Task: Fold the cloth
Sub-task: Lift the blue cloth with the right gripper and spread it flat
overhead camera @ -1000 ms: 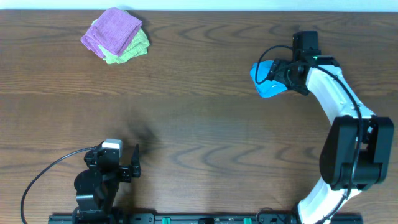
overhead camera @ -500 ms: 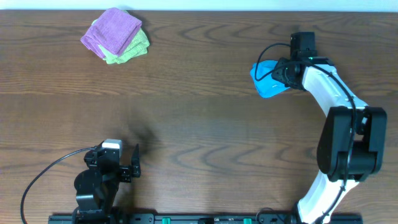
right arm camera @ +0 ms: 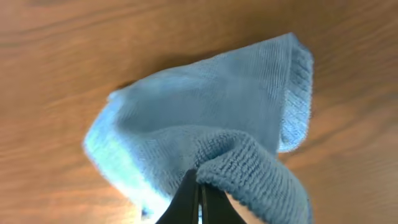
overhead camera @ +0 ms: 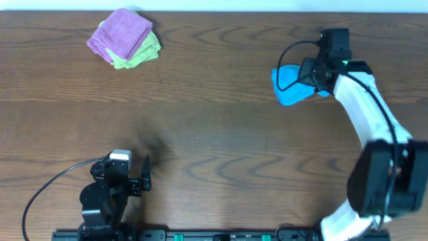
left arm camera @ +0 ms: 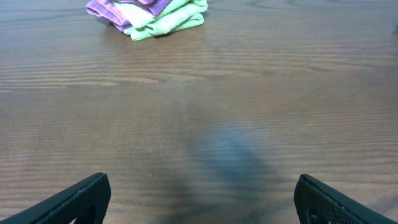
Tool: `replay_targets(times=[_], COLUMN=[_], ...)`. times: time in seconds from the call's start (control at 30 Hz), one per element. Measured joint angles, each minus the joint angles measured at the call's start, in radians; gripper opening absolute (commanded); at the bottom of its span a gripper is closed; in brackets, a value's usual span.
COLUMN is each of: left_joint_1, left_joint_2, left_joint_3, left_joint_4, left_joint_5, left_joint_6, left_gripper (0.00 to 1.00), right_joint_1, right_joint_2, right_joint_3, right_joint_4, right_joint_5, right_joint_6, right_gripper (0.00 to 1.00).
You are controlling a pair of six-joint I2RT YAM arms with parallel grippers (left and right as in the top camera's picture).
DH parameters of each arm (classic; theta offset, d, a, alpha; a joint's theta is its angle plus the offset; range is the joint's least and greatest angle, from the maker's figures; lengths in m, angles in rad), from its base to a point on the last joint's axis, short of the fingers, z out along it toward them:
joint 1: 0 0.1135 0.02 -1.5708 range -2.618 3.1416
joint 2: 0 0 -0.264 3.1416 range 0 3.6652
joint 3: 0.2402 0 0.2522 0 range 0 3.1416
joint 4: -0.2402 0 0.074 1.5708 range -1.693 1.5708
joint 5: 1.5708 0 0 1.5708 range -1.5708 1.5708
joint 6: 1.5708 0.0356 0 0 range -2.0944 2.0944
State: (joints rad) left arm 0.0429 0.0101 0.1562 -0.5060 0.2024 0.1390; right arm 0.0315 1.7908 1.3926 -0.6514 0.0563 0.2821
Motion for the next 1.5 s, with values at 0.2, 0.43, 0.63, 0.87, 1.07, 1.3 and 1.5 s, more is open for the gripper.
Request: replay_targets(times=[0.2, 0.43, 0.63, 0.87, 1.07, 1.3, 1.5], left_joint_1=[0.0, 0.0, 0.0, 0.0, 0.0, 0.0, 0.0], left_joint_2=[0.0, 0.0, 0.0, 0.0, 0.0, 0.0, 0.0], left_joint_3=[0.0, 0.0, 0.0, 0.0, 0.0, 0.0, 0.0], left_joint_4=[0.0, 0.0, 0.0, 0.0, 0.0, 0.0, 0.0], left_joint_5=[0.0, 0.0, 0.0, 0.0, 0.0, 0.0, 0.0], left_joint_6=[0.0, 0.0, 0.0, 0.0, 0.0, 0.0, 0.0], left_gripper=[0.95, 0.95, 0.95, 0.95, 0.95, 0.95, 0.95], right_joint_1=[0.089, 0.237, 0.42, 0.569, 0.648, 0.688, 0.632], right_joint_2=[-0.175, -0.354, -0.5, -0.47, -0.349, -0.264, -0.243], right_joint_3=[0.0, 0.0, 0.0, 0.002, 0.002, 0.02, 0.031], right_joint_4=[-0.187, -0.37, -0.416, -0.237, -0.005, 0.136, 0.021], right_joint_5=[-0.007, -0.01, -0.051, -0.208, -0.391, -0.493, -0.243], right_joint_6=[-0.059, -0.086, -0.108, -0.135, -0.15, -0.154, -0.17], right_gripper=[0.01, 0.01, 0.02, 0.01, 0.01, 0.01, 0.01])
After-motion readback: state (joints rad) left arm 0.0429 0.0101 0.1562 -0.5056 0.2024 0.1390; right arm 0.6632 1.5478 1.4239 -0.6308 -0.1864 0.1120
